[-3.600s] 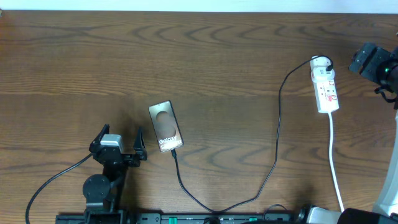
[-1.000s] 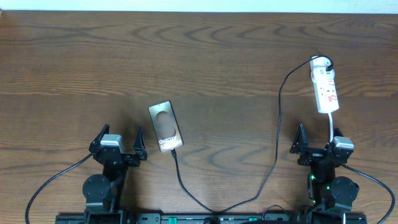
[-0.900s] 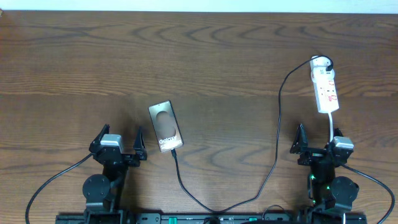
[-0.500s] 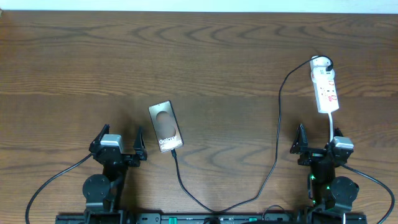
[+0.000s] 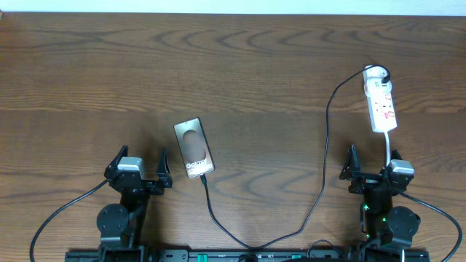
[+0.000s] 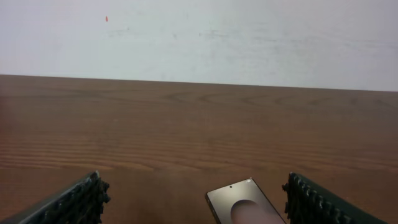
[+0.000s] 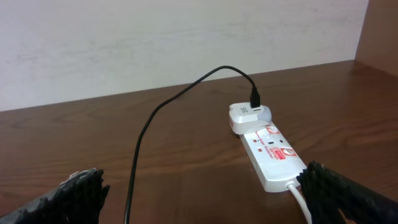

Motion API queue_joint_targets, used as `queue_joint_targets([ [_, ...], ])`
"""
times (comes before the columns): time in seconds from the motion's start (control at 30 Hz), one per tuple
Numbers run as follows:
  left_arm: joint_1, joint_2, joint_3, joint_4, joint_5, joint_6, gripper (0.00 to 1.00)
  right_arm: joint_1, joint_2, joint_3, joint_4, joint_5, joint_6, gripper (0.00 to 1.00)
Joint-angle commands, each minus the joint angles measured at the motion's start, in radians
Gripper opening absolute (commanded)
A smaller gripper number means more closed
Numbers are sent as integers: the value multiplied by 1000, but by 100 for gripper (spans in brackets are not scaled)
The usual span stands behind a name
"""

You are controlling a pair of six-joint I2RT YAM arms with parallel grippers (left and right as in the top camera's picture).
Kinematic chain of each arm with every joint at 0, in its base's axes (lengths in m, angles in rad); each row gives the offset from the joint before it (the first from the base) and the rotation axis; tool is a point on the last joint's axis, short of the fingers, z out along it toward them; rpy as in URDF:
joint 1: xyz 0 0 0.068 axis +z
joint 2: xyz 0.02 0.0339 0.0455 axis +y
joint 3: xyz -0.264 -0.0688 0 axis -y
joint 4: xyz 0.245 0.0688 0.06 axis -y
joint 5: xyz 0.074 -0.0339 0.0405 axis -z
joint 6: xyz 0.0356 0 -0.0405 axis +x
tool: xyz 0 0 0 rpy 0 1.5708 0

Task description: Plug charger to phone and switch on socket

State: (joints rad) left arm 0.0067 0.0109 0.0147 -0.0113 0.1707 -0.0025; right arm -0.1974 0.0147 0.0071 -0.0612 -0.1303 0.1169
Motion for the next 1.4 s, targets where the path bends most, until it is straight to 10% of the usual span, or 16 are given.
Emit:
queue_joint_targets([
  [0.0, 6, -7, -10, -44, 23, 2, 89, 5, -10, -2, -4, 11, -18, 99],
  [1.37, 6, -7, -10, -44, 23, 2, 89, 5, -10, -2, -4, 11, -18, 99],
])
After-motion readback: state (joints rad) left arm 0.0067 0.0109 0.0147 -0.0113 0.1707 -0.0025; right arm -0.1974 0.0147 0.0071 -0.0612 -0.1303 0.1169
